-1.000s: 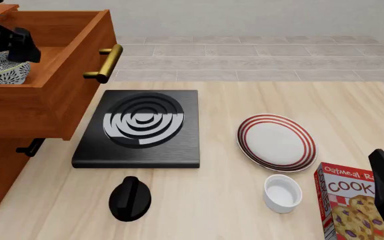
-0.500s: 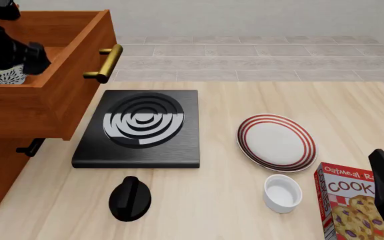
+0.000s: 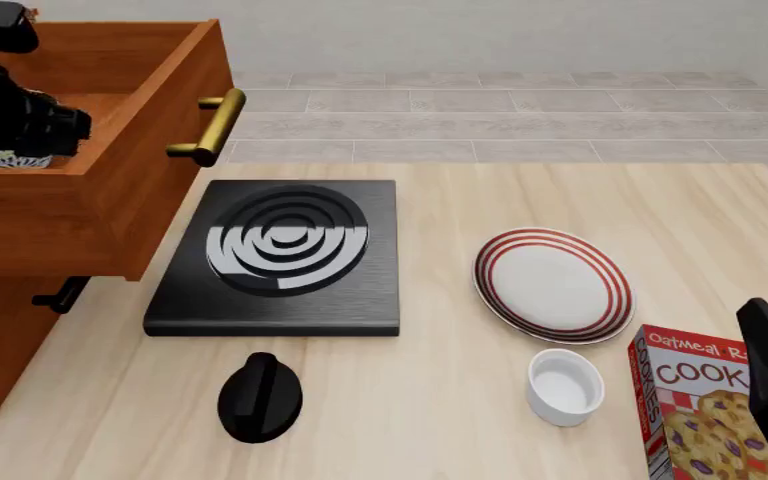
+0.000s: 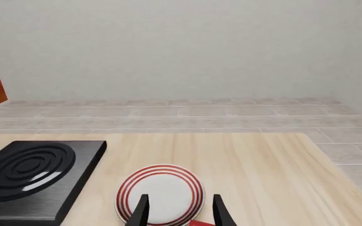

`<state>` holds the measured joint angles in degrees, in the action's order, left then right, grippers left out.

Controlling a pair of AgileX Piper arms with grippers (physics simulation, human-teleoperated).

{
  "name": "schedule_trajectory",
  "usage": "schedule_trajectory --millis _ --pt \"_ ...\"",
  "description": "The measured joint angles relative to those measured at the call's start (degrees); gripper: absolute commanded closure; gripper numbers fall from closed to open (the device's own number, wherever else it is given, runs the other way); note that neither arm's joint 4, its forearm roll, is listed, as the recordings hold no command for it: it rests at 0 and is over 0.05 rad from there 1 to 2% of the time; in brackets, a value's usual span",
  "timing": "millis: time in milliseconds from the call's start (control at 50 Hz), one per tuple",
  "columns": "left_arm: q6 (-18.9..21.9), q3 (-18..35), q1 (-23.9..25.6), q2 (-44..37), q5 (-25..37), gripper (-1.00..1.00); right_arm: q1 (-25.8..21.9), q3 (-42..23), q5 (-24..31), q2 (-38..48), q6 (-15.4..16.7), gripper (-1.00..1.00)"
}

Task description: Pick the akita bowl in the top layer of the wooden cabinet and place it on the plate.

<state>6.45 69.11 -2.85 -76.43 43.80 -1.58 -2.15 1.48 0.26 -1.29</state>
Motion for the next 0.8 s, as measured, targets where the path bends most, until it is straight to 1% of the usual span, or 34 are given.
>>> schedule_trajectory --millis 220,360,800 --pt "0.42 0.78 -0.43 0.32 -0.21 1.0 -0.05 0.02 -0.04 0.0 -0.02 -1.0" --pt "0.19 2.68 -0.45 -0.04 0.34 1.0 -0.08 0.0 -0.04 0.01 -0.05 -1.0" --pt "-1.85 6.81 2.65 -0.51 0.05 1.0 0.03 -0.15 0.08 -0.04 -0.24 -1.0"
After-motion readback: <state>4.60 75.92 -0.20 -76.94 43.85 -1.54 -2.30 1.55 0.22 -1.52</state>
